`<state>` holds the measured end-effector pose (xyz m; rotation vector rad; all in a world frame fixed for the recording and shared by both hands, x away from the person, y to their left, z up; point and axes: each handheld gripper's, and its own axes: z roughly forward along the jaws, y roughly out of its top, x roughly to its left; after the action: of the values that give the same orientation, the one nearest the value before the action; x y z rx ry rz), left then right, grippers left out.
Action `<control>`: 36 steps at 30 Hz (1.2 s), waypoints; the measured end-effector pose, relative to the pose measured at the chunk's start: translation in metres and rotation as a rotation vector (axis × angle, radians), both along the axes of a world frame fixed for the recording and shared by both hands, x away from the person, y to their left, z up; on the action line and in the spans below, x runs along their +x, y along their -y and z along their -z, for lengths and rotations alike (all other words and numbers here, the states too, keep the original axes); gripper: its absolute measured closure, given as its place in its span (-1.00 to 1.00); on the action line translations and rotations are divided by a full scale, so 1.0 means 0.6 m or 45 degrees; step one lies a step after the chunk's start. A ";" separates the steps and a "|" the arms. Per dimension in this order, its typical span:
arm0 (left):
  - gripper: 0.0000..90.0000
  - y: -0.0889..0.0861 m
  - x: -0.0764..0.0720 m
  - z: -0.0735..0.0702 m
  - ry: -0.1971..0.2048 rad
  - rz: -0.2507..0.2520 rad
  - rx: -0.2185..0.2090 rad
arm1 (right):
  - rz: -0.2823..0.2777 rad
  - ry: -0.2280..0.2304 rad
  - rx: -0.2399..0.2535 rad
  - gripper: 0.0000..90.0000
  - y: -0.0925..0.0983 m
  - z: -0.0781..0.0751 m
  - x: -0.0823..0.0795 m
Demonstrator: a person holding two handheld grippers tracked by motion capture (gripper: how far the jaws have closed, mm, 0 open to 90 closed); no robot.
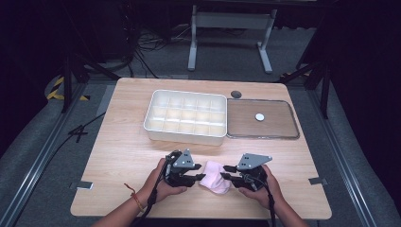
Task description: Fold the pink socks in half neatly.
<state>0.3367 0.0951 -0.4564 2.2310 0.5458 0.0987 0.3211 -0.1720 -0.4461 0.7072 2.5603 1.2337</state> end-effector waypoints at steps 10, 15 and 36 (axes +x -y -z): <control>-0.04 0.012 0.008 0.035 -0.117 -0.053 -0.008 | 0.045 -0.059 -0.124 0.46 -0.009 0.039 0.008; -0.01 0.018 0.008 0.039 -0.127 -0.064 -0.025 | 0.042 -0.045 -0.131 0.44 -0.010 0.040 0.008; 0.83 0.021 0.004 0.040 -0.129 0.015 -0.031 | -0.030 0.031 -0.131 0.98 -0.035 0.041 0.006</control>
<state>0.3393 0.0827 -0.4804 2.2240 0.5849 -0.0271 0.3246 -0.1509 -0.4705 0.6381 2.5979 1.1008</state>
